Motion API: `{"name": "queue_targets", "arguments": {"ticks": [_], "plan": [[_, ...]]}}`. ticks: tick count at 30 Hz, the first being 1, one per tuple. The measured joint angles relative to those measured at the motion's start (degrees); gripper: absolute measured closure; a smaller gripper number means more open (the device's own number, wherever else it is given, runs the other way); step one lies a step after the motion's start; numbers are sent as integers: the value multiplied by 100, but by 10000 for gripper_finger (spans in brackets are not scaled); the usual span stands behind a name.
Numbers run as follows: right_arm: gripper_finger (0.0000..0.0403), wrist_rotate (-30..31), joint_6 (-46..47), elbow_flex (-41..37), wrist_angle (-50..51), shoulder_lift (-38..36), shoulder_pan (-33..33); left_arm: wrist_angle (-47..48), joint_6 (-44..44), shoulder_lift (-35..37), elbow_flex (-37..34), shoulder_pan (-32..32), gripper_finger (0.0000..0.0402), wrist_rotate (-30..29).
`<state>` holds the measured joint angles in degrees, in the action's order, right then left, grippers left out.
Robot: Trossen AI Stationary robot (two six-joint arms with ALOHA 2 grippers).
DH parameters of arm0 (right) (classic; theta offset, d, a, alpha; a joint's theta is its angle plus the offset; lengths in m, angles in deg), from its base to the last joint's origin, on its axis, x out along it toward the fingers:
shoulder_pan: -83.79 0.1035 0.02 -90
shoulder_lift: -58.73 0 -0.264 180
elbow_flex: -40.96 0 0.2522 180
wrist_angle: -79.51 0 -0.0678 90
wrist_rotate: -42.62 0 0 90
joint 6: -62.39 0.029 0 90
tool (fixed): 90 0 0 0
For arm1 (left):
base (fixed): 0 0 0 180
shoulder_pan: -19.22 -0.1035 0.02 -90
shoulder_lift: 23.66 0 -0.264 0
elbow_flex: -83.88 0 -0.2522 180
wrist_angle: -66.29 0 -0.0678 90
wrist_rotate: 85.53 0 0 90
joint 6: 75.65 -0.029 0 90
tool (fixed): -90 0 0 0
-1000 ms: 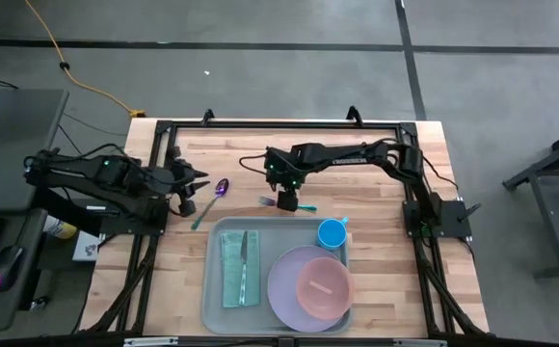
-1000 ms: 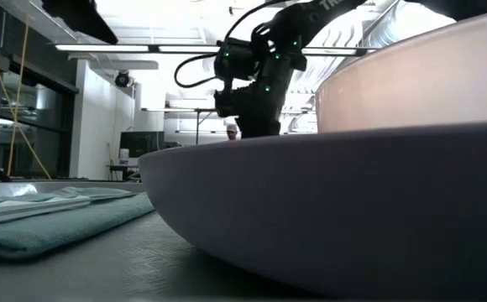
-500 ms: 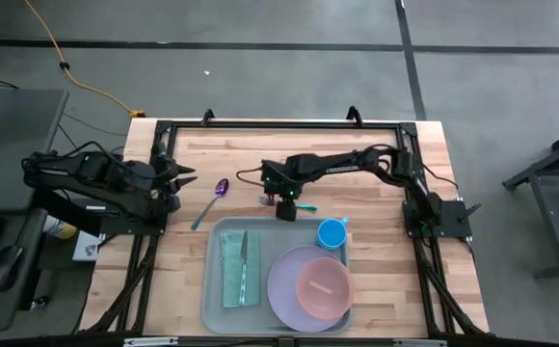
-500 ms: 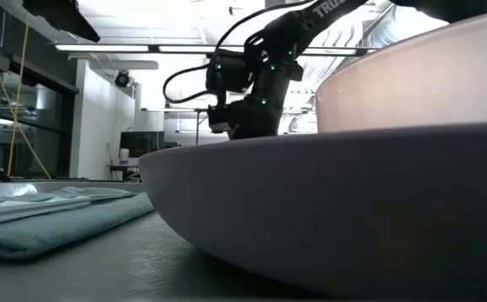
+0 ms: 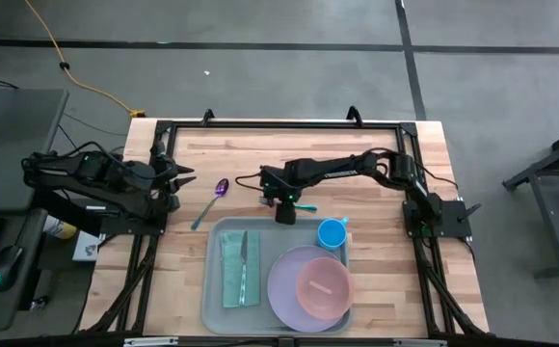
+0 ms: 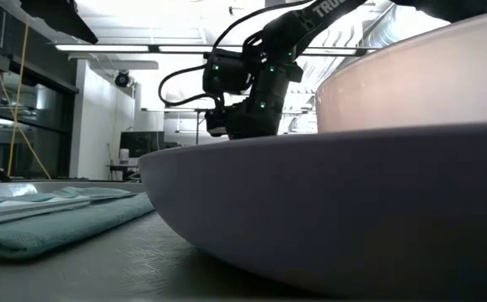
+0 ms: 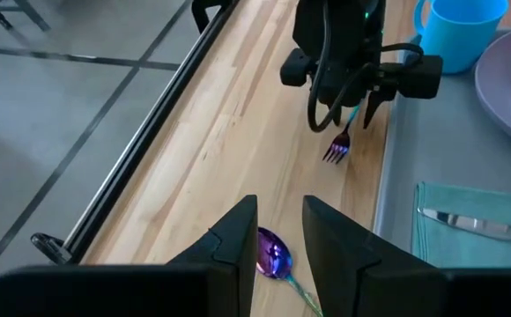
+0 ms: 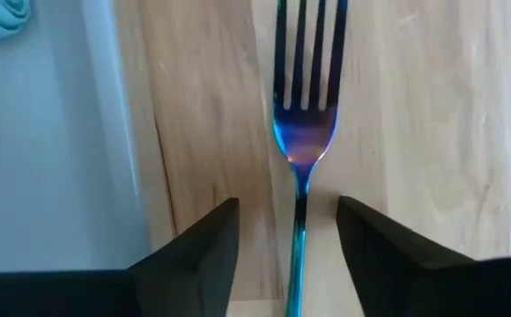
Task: Set up tray
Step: Put the violet fork on the light blue napkin to the right of the green patterned knife
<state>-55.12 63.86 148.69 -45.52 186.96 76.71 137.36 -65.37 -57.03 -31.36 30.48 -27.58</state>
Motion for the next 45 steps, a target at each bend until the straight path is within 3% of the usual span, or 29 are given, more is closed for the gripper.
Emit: {"name": "queue_targets", "arguments": {"ticks": [10,17,25,32,45], "plan": [[310,49,325,-147,-168,14,36,34,0,0,-2,0,277,-2],[318,-80,1056,-933,-1097,-80,219,34,1,0,-2,0,277,-4],[321,-162,1371,-942,-1406,-74,273,34,-4,0,-2,0,277,-5],[395,-120,1368,-942,-1393,-60,265,36,-12,0,-2,0,277,-7],[402,659,1327,-979,-1207,-476,218,38,-13,0,-2,0,277,-7]]}}
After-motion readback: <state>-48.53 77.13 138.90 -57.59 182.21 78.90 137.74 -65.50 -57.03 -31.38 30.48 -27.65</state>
